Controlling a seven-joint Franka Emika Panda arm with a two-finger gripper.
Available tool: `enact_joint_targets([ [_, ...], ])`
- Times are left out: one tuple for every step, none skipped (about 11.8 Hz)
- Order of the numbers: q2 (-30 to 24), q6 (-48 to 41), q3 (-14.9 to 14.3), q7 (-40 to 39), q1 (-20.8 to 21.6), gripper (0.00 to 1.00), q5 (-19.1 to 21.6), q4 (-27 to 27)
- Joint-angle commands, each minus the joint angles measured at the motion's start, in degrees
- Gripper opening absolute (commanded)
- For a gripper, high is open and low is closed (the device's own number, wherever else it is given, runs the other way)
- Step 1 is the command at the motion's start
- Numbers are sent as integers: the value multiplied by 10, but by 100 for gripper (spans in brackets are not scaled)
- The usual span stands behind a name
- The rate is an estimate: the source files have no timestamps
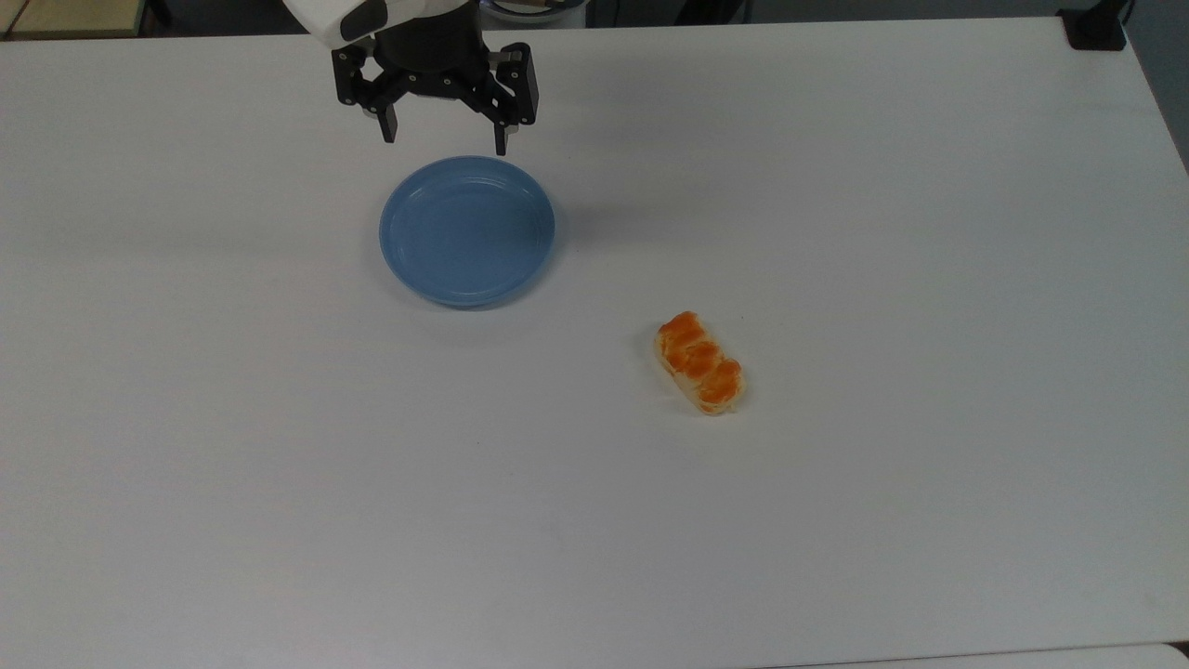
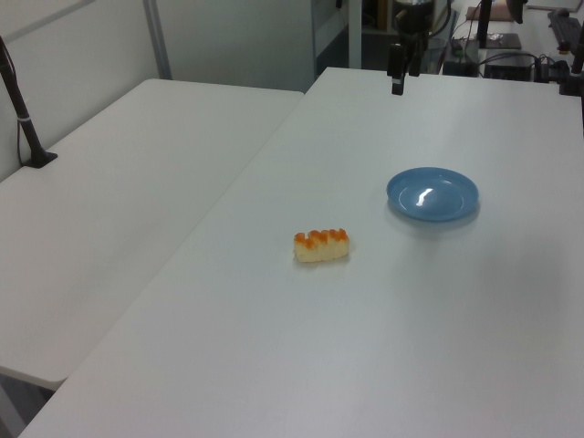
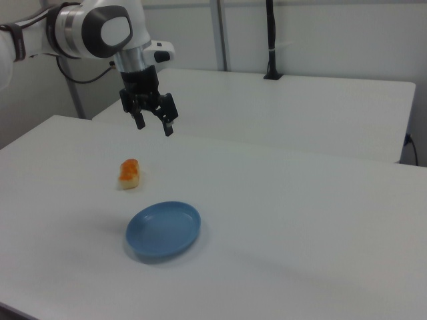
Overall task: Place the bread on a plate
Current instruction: 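Move the open gripper over the orange-topped bread roll and lower it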
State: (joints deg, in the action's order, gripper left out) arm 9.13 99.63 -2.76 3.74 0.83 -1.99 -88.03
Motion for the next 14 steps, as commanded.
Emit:
enact_joint_targets([
  [-14,-11,3,-58,0,100,13,-18],
  [-15,-11,3,-59,-1,100,13,-18],
  [-15,-11,3,-59,-2,100,12,-18],
  [-17,-11,3,-59,-5,100,12,-17],
  [-17,-13,3,-59,-5,100,12,-17],
  [-18,-15,3,-58,-5,100,12,-16],
  [-19,-16,3,-58,-5,100,12,-16],
  [-19,-16,3,-58,-5,100,12,-16],
  [-18,-15,2,-58,-4,100,12,-15],
  [-16,-11,2,-58,0,100,12,-15],
  [-12,-8,3,-59,2,100,12,-15],
  [-3,-8,3,-58,21,100,12,-14],
  [4,-4,3,-59,37,100,12,-14],
  [17,22,2,-58,52,100,13,-15],
])
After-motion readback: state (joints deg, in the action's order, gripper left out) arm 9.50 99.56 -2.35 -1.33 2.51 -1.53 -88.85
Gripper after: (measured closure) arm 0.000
